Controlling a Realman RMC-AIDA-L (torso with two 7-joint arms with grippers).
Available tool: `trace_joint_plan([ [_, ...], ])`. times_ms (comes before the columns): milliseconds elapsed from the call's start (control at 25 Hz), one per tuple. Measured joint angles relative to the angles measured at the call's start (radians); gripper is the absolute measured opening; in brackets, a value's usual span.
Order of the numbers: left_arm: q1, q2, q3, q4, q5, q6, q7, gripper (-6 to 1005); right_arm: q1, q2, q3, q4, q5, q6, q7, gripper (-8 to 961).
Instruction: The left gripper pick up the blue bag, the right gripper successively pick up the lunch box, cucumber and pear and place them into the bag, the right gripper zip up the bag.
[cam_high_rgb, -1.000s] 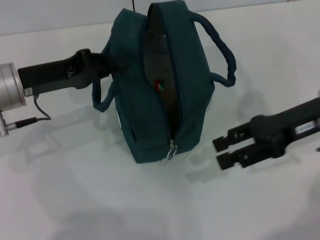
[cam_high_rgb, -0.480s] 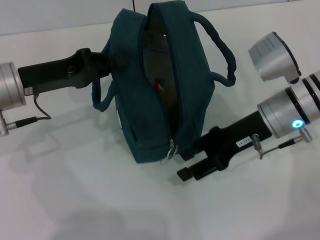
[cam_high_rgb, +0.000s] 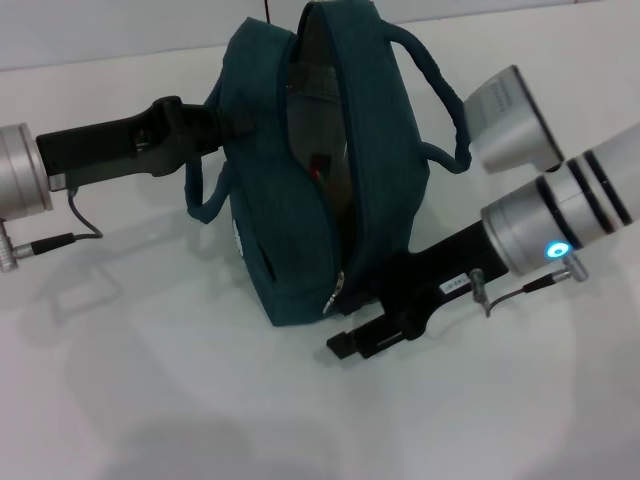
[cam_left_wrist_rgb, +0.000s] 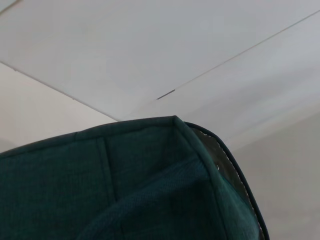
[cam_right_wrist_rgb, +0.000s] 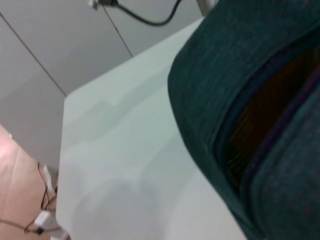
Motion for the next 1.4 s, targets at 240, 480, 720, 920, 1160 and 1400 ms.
trace_joint_plan([
  [240, -0.003, 0.004, 0.000, 0.000, 0.000, 0.001, 0.000, 47, 0.032, 0.002, -0.085, 0.041, 0.045, 0.040, -0.002, 633],
  [480, 0.008, 0.009, 0.000, 0.000, -0.002, 0.005, 0.000, 47, 0.023, -0.017, -0.016, 0.027, 0.062, -0.044, 0.005, 631],
  [720, 0.015, 0.005, 0.000, 0.000, -0.002, 0.007, -0.004, 47, -0.013, -0.054, 0.055, 0.005, 0.058, -0.114, 0.024, 627],
  [920, 0.018, 0.003, 0.000, 0.000, -0.002, 0.007, -0.006, 48, -0.027, -0.053, 0.057, -0.005, 0.029, -0.068, 0.020, 611],
  [1160, 0.016, 0.002, 0.000, 0.000, -0.002, 0.008, -0.006, 48, -0.014, -0.006, 0.039, -0.005, -0.052, 0.015, -0.003, 546],
  [1400, 0.014, 0.004, 0.000, 0.000, -0.002, 0.008, -0.006, 48, 0.002, 0.001, 0.017, -0.005, -0.023, 0.060, -0.032, 546],
])
